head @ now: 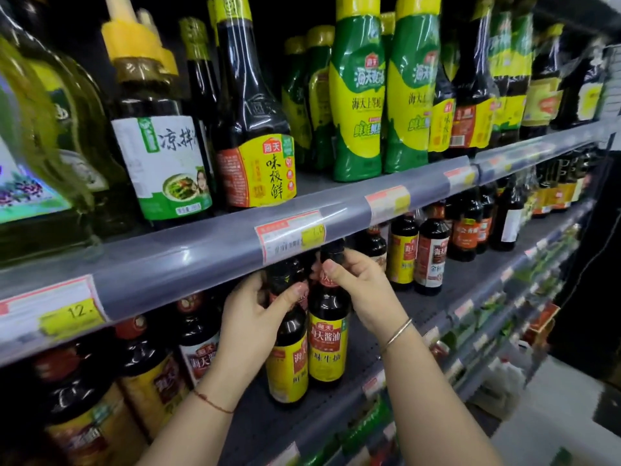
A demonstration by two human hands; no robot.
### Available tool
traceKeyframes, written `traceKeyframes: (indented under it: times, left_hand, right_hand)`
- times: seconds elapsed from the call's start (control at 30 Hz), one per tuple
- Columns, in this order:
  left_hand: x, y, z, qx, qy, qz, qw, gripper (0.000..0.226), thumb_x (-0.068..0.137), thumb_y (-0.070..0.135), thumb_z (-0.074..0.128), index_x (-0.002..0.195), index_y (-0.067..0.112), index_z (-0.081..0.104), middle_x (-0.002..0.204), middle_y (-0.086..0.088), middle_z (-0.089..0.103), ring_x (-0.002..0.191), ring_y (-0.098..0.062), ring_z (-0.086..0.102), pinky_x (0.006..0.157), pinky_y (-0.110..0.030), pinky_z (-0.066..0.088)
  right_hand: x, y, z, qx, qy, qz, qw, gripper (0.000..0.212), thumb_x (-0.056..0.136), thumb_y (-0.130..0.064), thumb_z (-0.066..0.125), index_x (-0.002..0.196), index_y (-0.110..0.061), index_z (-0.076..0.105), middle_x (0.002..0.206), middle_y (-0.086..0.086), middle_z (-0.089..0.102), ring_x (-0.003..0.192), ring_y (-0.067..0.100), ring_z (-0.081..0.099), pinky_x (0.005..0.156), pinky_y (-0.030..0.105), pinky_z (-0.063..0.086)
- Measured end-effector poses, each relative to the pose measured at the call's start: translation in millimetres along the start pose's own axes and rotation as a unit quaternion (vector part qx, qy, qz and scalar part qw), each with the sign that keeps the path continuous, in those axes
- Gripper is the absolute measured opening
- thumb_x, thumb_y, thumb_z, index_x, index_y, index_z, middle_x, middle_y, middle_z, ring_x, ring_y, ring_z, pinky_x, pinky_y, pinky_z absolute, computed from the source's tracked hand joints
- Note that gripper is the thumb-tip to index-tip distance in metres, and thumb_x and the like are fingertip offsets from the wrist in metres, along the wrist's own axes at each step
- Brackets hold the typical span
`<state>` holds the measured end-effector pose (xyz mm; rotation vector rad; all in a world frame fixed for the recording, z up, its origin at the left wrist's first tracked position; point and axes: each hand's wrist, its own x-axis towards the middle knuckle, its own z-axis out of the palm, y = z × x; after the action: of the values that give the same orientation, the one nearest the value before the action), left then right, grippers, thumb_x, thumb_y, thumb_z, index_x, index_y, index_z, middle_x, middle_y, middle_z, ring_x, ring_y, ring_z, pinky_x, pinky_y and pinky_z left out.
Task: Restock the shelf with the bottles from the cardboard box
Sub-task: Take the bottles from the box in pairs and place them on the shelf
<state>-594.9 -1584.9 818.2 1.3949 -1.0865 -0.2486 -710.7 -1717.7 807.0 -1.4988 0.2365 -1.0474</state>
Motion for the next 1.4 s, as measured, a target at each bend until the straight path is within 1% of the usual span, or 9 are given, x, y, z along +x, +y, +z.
traceKeyframes:
  times: [0.17, 0.47, 0.7, 0.8, 0.87, 0.97, 1.13, 1.23, 1.4]
  left_hand:
    - [1, -2, 3, 0.014, 0.009, -0.012, 1.0, 0.024, 0.073, 0.035, 0.072, 0.096, 0.031, 0.065, 0.093, 0.01, 0.074, 0.087, -0.001, 0.07, 0.07, -0.016, 0.055]
    - [7, -8, 4, 0.04, 0.06, -0.045, 0.996, 0.027, 0.079, 0.042, 0.066, 0.095, 0.02, 0.065, 0.094, 0.005, 0.074, 0.087, -0.007, 0.07, 0.073, -0.025, 0.054]
    - [6, -13, 2, 0.04, 0.039, -0.04, 0.998, 0.019, 0.079, 0.047, 0.063, 0.096, 0.039, 0.059, 0.1, 0.014, 0.069, 0.096, -0.002, 0.066, 0.085, -0.028, 0.054]
    - [-7, -22, 1, 0.055, 0.05, -0.034, 0.997, 0.052, 0.069, 0.053, 0.067, 0.117, 0.042, 0.051, 0.126, 0.012, 0.057, 0.116, -0.007, 0.056, 0.096, -0.033, 0.047]
    - [-24, -30, 3, 0.066, 0.048, -0.051, 0.995, 0.083, 0.064, 0.051, 0.072, 0.136, 0.047, 0.031, 0.143, 0.018, 0.036, 0.131, -0.006, 0.039, 0.106, -0.034, 0.037]
    - [-54, -50, 8, 0.073, 0.013, -0.098, 0.992, 0.111, 0.059, 0.044, 0.082, 0.138, 0.059, 0.005, 0.148, 0.026, 0.014, 0.137, -0.002, 0.02, 0.113, -0.037, 0.025]
    - [-76, -86, 18, 0.101, 0.019, -0.136, 0.985, 0.112, 0.053, 0.04, 0.089, 0.136, 0.049, 0.014, 0.141, 0.009, 0.031, 0.127, -0.014, 0.041, 0.105, -0.044, 0.042]
    - [-74, -95, 23, 0.126, 0.039, -0.13, 0.983, 0.103, 0.055, 0.038, 0.088, 0.131, 0.045, 0.019, 0.137, 0.003, 0.04, 0.12, -0.017, 0.048, 0.098, -0.043, 0.047]
    - [-73, -103, 23, 0.118, 0.05, -0.125, 0.984, 0.088, 0.064, 0.032, 0.085, 0.127, 0.043, 0.024, 0.13, 0.005, 0.05, 0.112, -0.015, 0.054, 0.088, -0.034, 0.048]
  right_hand:
    - [6, 10, -4, 0.016, -0.056, 0.028, 0.998, 0.014, 0.08, -0.024, 0.065, 0.092, -0.021, 0.072, 0.092, 0.003, 0.074, 0.092, 0.021, 0.068, 0.087, 0.038, 0.051]
    - [13, 10, -7, 0.003, -0.129, 0.068, 0.989, 0.021, 0.087, -0.025, 0.057, 0.1, -0.014, 0.069, 0.099, 0.006, 0.073, 0.1, 0.023, 0.065, 0.097, 0.041, 0.047]
    - [6, 9, -3, -0.034, -0.134, 0.075, 0.988, 0.025, 0.089, -0.032, 0.055, 0.11, -0.022, 0.065, 0.108, 0.0, 0.071, 0.108, 0.017, 0.063, 0.097, 0.034, 0.048]
    - [-7, 15, -9, -0.06, -0.113, 0.071, 0.989, 0.043, 0.086, -0.039, 0.06, 0.127, -0.03, 0.052, 0.126, -0.007, 0.062, 0.12, 0.008, 0.055, 0.1, 0.032, 0.045]
    - [-23, 24, -18, -0.081, -0.091, 0.075, 0.99, 0.063, 0.082, -0.041, 0.064, 0.138, -0.04, 0.036, 0.137, -0.013, 0.05, 0.126, 0.001, 0.046, 0.105, 0.032, 0.041]
    - [-55, 43, -30, -0.117, -0.085, 0.101, 0.984, 0.087, 0.072, -0.04, 0.073, 0.139, -0.053, 0.019, 0.141, -0.029, 0.034, 0.124, -0.017, 0.038, 0.105, 0.025, 0.036]
    - [-84, 71, -24, -0.174, -0.089, 0.126, 0.972, 0.115, 0.059, -0.037, 0.086, 0.137, -0.055, 0.004, 0.139, -0.028, 0.031, 0.122, -0.009, 0.043, 0.102, 0.026, 0.042]
    - [-87, 77, -21, -0.19, -0.075, 0.126, 0.971, 0.105, 0.063, -0.029, 0.085, 0.133, -0.054, 0.011, 0.134, -0.029, 0.035, 0.121, -0.014, 0.041, 0.096, 0.014, 0.042]
    - [-87, 84, -21, -0.205, -0.029, 0.117, 0.971, 0.08, 0.069, -0.02, 0.082, 0.123, -0.051, 0.031, 0.121, -0.019, 0.056, 0.111, -0.007, 0.054, 0.095, 0.023, 0.049]
